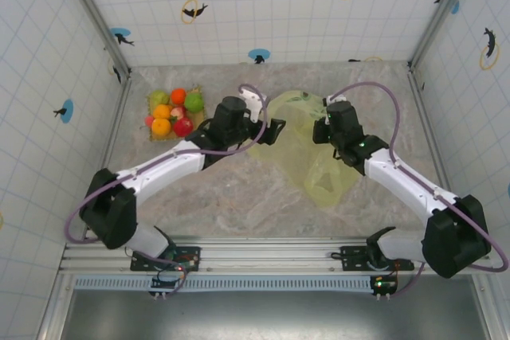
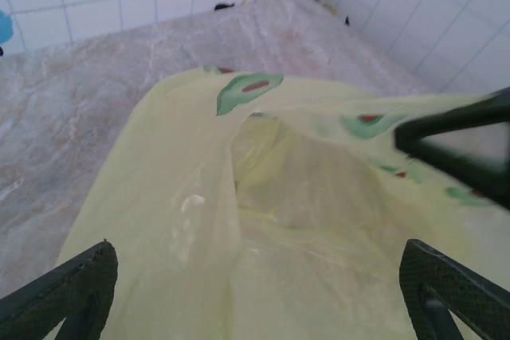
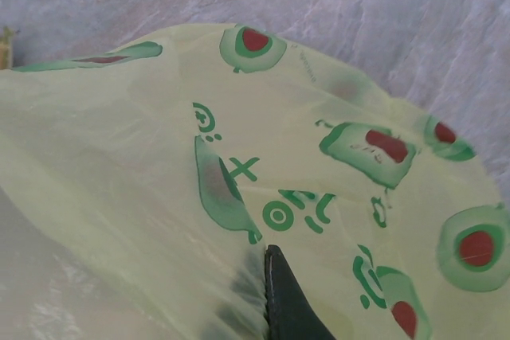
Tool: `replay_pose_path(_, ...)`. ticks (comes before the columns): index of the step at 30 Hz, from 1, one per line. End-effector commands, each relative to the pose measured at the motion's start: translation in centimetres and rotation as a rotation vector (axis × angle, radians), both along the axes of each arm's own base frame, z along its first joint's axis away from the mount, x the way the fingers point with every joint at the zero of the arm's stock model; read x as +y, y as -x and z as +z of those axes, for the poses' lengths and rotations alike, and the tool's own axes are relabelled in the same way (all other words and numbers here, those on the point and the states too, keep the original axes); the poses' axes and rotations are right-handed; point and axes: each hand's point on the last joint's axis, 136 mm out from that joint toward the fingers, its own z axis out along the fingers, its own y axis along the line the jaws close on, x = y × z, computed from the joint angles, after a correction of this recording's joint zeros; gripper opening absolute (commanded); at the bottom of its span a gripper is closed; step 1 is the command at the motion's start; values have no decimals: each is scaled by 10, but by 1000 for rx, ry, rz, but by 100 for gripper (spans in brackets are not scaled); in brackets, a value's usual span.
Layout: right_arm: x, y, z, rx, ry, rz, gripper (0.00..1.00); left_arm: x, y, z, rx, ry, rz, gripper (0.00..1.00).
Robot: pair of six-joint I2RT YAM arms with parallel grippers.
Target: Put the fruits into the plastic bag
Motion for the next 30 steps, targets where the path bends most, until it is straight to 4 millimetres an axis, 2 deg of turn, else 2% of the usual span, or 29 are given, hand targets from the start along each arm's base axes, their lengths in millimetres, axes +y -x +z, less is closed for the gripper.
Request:
replay_pose_path(1, 11, -5, -7, 24, -199, -57, 0, 21, 1, 37, -3, 151, 66, 94)
replay_pose_path(3, 15, -8, -8, 16, -231, -61, 0, 46, -9, 41, 23, 170, 176, 94)
replay_pose_path(9, 18, -12, -15, 10, -228, -55, 0, 165, -31, -6, 177, 98, 625, 93)
replay_pose_path(11, 20, -16, -10, -20, -237, -39, 0, 206, -35, -23, 231, 103, 746, 93)
replay_pose_path(14, 22, -15, -11, -35, -218, -13, 0, 246, -36, -51, 304, 120, 869, 93)
replay_pose_path(17, 20, -15, -11, -45, -193, 1, 0, 270, -39, -80, 370, 131, 948, 93)
replay_pose_path(20, 20, -15, -10, -48, -189, 20, 0, 283, -46, -104, 427, 129, 990, 93)
replay_pose_path(30, 16, -10, -12, -48, -193, 46, 0, 288, -73, -147, 521, 116, 1010, 93)
